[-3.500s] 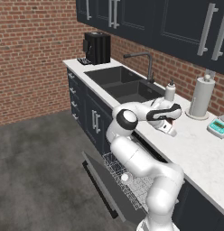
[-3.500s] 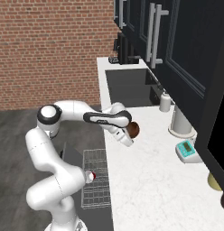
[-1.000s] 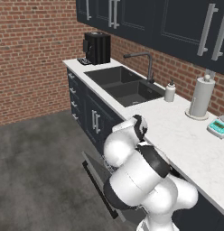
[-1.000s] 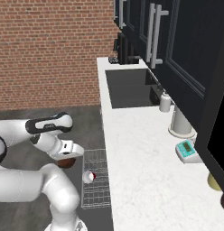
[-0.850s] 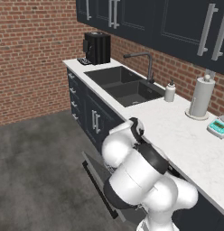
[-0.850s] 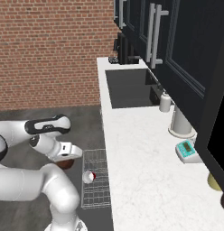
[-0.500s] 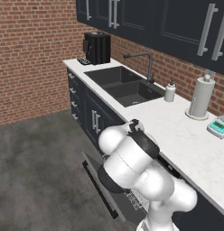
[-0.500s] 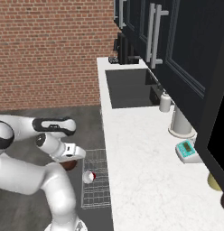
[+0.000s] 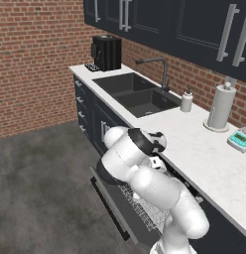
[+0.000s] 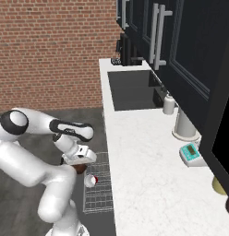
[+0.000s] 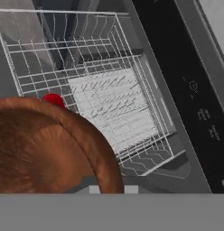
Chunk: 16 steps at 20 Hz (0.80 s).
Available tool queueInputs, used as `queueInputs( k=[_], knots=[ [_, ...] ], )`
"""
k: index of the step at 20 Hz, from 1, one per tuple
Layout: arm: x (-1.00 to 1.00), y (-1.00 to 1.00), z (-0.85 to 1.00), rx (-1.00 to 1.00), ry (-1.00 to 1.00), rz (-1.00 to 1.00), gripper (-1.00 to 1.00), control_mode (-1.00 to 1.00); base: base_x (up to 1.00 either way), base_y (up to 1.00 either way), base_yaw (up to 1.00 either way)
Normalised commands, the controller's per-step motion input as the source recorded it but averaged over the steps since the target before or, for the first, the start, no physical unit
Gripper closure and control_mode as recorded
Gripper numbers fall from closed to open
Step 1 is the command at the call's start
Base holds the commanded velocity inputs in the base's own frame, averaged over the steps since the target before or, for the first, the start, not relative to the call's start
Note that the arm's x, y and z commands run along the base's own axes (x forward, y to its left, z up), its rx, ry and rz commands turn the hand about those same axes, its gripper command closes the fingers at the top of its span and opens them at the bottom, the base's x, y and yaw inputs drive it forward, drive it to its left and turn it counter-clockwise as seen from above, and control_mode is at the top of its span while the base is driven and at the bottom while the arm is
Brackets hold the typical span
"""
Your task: Pick up the cup and bowl from the counter, place them in the dishwasher, and close the dishwasher door.
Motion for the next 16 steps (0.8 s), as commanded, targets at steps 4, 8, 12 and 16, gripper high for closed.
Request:
queueInputs(
  k=[4, 8, 12, 16],
  knots=[
    [0.36, 0.00, -0.43, 0.00, 0.20, -0.19, 1.00, -1.00, 0.00, 0.00, 0.00],
    [0.40, 0.00, -0.44, 0.00, 0.13, -0.24, 1.00, -1.00, 0.00, 0.00, 0.00],
    [0.37, 0.00, -0.45, -0.02, 0.07, -0.27, 1.00, -1.00, 0.00, 0.00, 0.00],
    [0.03, 0.00, -0.51, -0.04, 0.03, -0.26, 1.00, -1.00, 0.00, 0.00, 0.00]
  ],
)
